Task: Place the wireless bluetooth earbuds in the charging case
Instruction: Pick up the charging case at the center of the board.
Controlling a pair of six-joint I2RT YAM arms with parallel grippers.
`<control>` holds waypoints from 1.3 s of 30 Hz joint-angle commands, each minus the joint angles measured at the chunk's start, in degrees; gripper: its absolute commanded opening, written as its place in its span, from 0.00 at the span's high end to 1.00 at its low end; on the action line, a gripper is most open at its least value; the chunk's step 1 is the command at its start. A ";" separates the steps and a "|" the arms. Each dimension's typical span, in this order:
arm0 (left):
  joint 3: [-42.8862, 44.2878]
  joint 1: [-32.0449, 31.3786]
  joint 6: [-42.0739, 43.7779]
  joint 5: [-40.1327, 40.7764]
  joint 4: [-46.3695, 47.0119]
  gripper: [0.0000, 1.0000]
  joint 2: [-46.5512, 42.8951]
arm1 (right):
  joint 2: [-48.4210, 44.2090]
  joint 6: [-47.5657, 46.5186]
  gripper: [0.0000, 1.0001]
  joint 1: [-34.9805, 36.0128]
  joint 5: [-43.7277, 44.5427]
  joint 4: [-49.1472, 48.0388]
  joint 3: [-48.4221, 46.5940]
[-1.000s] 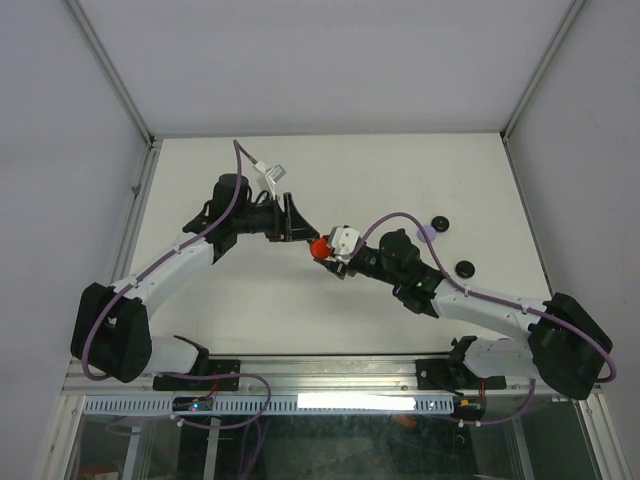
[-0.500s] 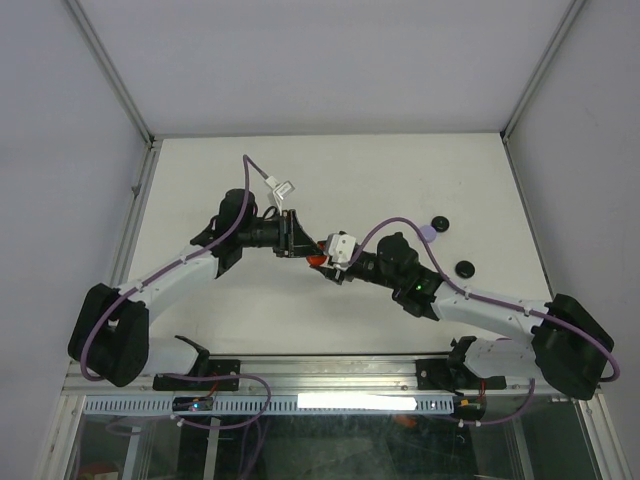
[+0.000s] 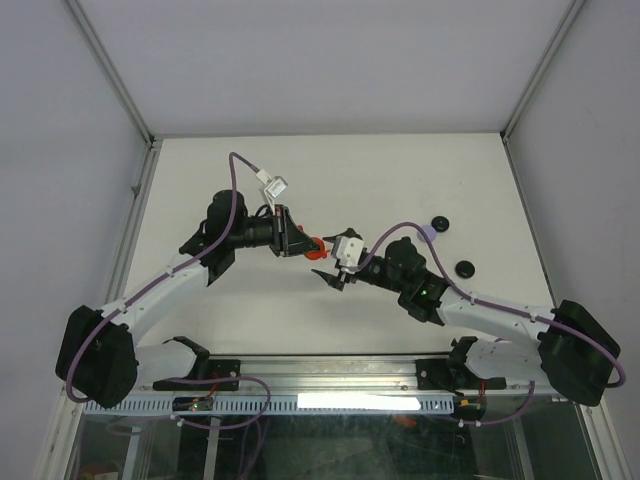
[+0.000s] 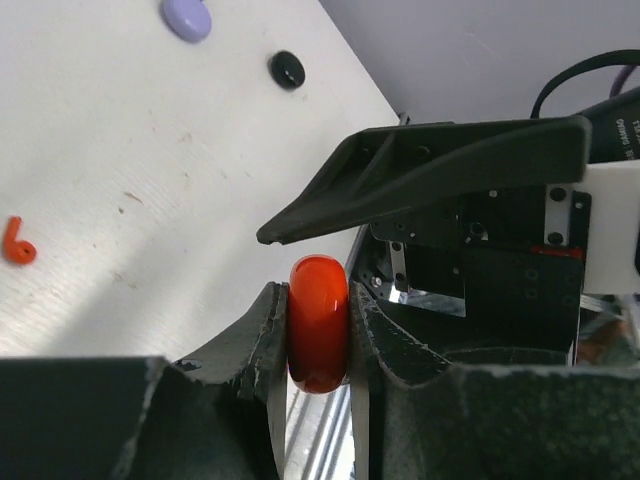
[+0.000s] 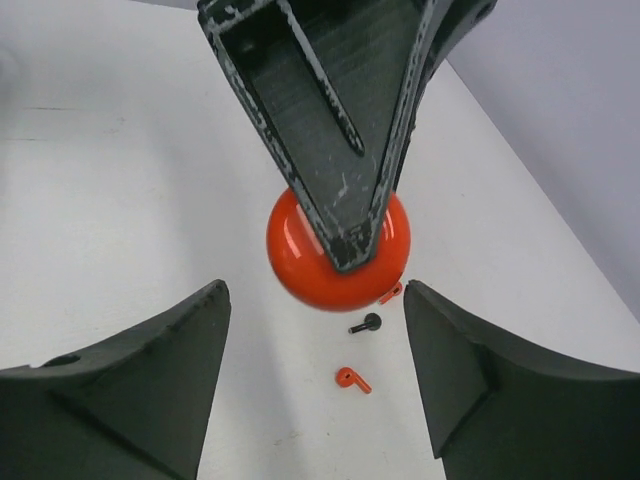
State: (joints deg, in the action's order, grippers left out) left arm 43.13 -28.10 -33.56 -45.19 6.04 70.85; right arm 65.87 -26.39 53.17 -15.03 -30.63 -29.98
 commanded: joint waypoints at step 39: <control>-2.09 -5.43 18.45 -7.89 19.77 0.94 -8.10 | 0.23 45.52 0.51 -14.72 -31.67 -22.14 -1.17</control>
State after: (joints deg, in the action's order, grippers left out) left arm 41.23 -32.71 -16.67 -51.70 21.52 62.85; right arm 66.35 17.21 38.46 -45.08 -48.69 -29.87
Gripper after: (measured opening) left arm 0.230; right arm 0.499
